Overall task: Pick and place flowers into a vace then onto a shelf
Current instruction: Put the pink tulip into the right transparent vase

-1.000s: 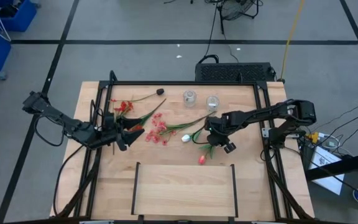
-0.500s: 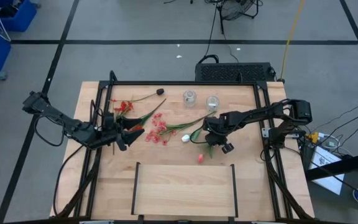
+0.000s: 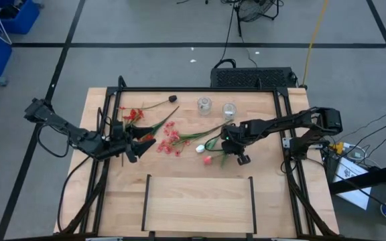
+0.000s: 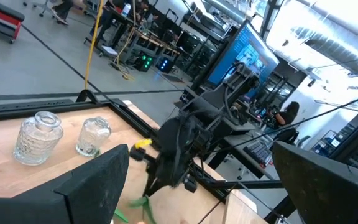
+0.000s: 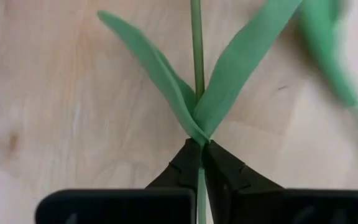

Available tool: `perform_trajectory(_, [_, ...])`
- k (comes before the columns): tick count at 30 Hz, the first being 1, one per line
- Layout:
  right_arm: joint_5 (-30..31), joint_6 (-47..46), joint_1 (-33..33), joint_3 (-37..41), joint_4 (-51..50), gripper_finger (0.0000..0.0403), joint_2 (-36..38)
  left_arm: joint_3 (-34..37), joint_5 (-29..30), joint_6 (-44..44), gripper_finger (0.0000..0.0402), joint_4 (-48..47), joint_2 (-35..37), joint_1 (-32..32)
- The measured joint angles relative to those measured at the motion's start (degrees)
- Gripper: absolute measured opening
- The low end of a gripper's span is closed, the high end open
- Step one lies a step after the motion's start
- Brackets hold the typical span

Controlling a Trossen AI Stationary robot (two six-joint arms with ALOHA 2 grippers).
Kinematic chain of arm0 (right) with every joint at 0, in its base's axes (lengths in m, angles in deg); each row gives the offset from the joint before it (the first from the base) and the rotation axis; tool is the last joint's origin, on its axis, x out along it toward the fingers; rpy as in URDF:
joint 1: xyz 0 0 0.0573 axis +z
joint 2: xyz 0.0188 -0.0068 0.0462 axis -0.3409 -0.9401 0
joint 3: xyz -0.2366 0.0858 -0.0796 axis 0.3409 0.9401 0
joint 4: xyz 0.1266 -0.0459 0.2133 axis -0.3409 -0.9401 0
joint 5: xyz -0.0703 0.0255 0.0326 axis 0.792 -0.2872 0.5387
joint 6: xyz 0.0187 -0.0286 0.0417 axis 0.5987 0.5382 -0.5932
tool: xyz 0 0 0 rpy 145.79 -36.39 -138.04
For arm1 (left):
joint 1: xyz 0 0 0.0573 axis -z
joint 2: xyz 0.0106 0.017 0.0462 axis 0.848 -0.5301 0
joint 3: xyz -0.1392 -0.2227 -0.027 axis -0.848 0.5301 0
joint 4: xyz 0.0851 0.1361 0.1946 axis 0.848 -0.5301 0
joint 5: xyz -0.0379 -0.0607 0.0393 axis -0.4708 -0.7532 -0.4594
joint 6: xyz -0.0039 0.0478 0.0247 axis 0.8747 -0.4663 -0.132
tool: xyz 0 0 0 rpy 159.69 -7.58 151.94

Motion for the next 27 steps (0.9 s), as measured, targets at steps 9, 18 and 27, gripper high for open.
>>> perform_trajectory(9, [-0.2, -7.7, -1.9, 0.0, -0.8, 0.0002, 5.8, 0.0, 0.0, -0.5, 0.0399, 0.0, 0.0, 0.0])
perform_trajectory(18, [-0.3, -17.3, -4.5, -0.1, 5.6, 0.0002, 14.6, 0.0, 0.0, -0.5, 0.0399, 0.0, 0.0, 0.0])
perform_trajectory(27, [-0.3, -25.7, -9.7, -0.2, 17.2, 0.0002, 21.1, 0.0, 0.0, -1.4, 0.0399, 0.0, 0.0, 0.0])
